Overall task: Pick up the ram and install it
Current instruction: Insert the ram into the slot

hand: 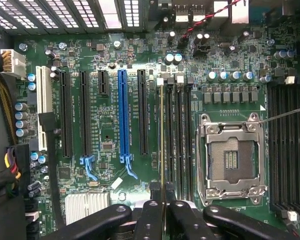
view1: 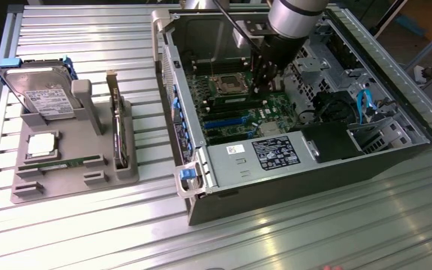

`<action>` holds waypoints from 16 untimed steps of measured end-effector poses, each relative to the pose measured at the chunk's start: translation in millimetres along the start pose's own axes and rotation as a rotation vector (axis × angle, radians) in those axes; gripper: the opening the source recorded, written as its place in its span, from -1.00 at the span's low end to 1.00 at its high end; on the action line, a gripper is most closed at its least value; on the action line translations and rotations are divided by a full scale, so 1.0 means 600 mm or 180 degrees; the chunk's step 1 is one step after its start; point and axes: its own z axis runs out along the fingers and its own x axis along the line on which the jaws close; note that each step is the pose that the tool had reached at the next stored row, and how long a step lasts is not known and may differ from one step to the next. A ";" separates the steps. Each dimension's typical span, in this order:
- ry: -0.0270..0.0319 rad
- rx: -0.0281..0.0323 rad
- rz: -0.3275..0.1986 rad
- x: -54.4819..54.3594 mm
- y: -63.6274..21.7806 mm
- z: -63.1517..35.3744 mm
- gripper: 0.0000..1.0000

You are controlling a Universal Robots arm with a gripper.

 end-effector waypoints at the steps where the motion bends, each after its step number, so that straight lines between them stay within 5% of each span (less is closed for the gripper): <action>1: 0.0000 0.0000 0.0000 0.000 0.000 0.001 -0.76; 16: 0.0000 0.0004 -0.0004 0.000 0.004 0.007 -0.76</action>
